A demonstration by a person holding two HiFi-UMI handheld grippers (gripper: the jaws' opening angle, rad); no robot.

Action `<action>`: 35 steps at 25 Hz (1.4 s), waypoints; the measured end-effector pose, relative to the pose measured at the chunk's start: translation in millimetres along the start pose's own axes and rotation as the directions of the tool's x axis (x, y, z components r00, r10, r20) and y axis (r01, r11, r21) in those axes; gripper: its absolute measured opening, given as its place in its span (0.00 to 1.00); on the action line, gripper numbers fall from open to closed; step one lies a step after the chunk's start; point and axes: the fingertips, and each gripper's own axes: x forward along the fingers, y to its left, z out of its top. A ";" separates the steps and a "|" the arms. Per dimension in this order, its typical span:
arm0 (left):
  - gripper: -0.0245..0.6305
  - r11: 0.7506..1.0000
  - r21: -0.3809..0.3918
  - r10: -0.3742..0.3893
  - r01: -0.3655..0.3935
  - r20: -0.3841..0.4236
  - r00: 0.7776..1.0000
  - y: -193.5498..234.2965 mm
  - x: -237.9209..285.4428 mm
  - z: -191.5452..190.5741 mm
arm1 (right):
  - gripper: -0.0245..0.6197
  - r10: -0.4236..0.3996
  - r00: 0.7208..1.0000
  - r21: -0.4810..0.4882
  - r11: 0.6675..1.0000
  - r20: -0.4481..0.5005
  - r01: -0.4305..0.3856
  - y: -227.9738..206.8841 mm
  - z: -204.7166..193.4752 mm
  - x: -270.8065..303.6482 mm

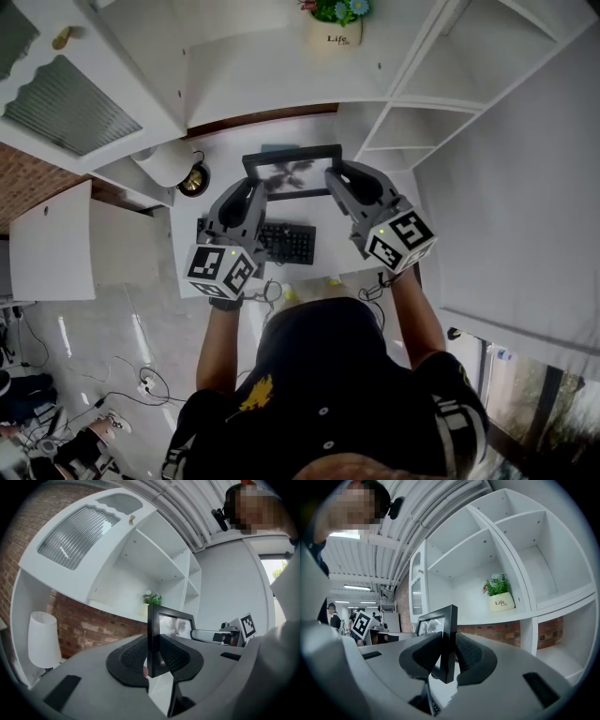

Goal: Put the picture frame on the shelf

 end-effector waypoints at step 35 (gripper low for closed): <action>0.18 0.971 0.215 0.088 -0.101 0.072 0.994 9.6 52.9 75.5 | 0.16 0.042 0.996 -0.014 0.999 0.075 -0.041 -52.0 55.0 46.1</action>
